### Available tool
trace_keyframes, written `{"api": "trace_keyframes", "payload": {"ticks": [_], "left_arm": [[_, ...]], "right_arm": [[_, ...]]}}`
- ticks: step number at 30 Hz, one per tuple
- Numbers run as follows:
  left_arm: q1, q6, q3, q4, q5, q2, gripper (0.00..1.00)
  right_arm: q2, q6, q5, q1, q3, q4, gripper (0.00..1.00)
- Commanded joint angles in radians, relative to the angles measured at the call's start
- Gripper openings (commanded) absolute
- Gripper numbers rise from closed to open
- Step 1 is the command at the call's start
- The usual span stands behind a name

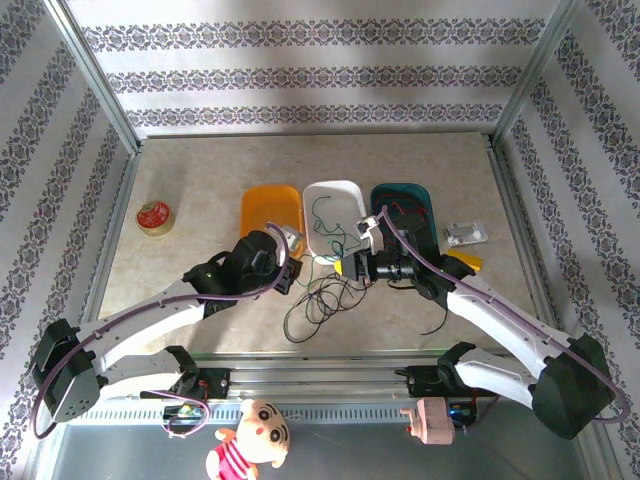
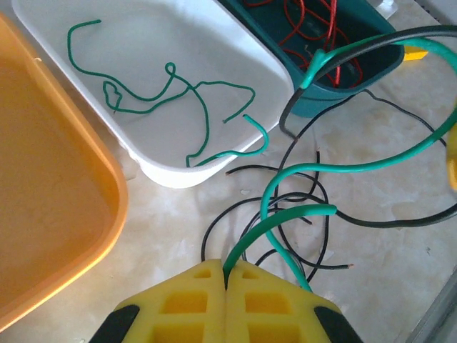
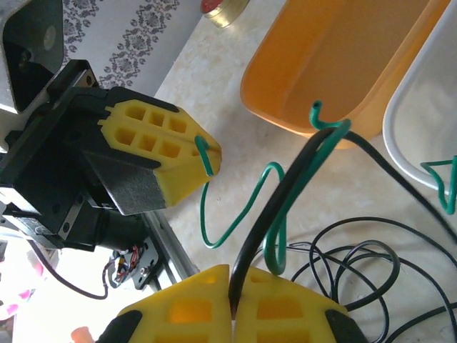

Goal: Untangle the cables

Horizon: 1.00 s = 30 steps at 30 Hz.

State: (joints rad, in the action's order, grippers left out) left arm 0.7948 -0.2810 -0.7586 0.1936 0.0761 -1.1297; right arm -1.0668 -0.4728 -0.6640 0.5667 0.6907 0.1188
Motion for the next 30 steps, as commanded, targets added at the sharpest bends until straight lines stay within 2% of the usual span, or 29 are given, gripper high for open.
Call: {"api": "trace_keyframes", "payload": {"ticks": [1, 11, 17, 22, 30], "left_arm": [[0.033, -0.014, -0.006, -0.066, 0.027, -0.025, 0.00], [0.052, 0.002, -0.067, -0.119, 0.035, -0.080, 0.00], [0.052, 0.005, -0.079, -0.129, 0.000, -0.101, 0.00], [0.059, 0.025, -0.072, -0.089, -0.015, -0.118, 0.00], [0.063, 0.043, -0.005, -0.022, -0.104, -0.114, 0.00]], "right_arm": [[-0.021, -0.001, -0.033, 0.005, -0.005, -0.031, 0.00], [-0.096, 0.023, -0.112, 0.029, 0.024, -0.005, 0.00], [-0.098, 0.036, -0.144, 0.047, 0.034, 0.001, 0.00], [-0.026, 0.006, -0.094, 0.010, 0.022, -0.043, 0.00], [0.110, -0.063, 0.000, -0.065, -0.038, -0.117, 0.00]]}}
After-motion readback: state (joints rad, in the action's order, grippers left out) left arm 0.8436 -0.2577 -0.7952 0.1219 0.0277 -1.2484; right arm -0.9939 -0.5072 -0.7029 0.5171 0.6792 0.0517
